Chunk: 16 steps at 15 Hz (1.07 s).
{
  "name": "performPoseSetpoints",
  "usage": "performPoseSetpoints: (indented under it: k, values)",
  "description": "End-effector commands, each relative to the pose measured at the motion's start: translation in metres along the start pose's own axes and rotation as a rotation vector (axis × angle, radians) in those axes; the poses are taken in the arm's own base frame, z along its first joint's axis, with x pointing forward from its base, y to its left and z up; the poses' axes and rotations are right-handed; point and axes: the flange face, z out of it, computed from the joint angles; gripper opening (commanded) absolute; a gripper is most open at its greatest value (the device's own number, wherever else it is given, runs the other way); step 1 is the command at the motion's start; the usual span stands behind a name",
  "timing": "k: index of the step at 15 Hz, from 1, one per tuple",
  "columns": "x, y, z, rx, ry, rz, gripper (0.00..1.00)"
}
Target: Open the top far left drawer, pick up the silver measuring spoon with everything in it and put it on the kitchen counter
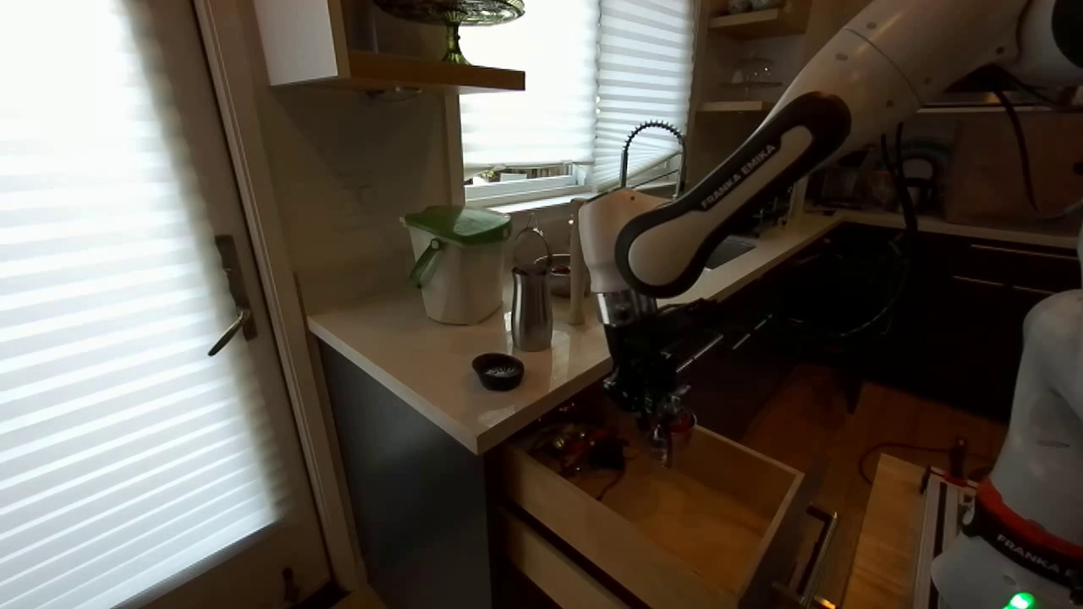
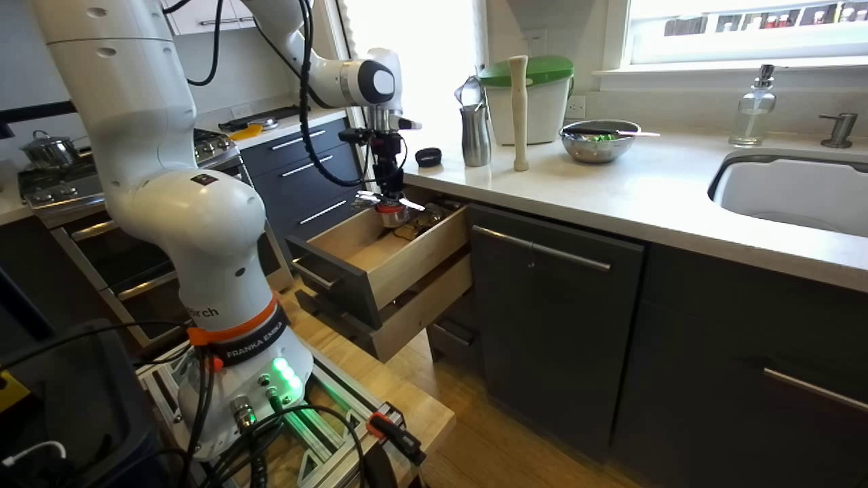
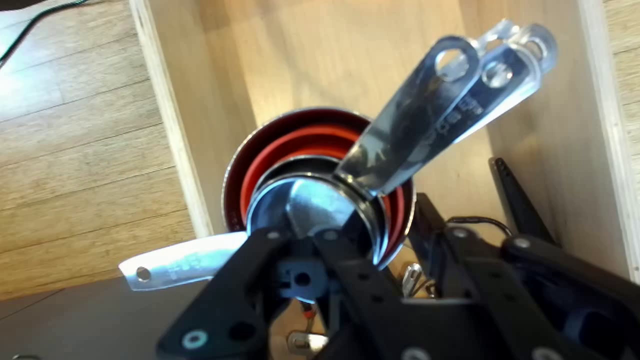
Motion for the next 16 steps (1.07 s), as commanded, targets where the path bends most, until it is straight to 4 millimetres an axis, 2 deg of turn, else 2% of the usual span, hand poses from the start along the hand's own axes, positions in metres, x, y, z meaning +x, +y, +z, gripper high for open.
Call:
performPoseSetpoints:
  k: [1, 3, 4, 6, 10, 11, 16]
  values:
    - [0.001, 0.025, -0.059, -0.053, 0.002, 0.019, 0.06]
    - [0.012, 0.038, -0.089, -0.037, -0.021, 0.002, 0.06]
    - [0.005, 0.025, -0.065, -0.036, -0.008, 0.014, 0.23]
    - [0.012, 0.036, -0.089, -0.028, -0.004, 0.013, 0.23]
    - [0.014, 0.037, -0.089, -0.028, -0.008, 0.009, 0.23]
    - [0.015, 0.036, -0.088, -0.029, -0.009, 0.008, 0.06]
    - [0.053, 0.079, -0.107, -0.054, 0.038, 0.117, 0.06]
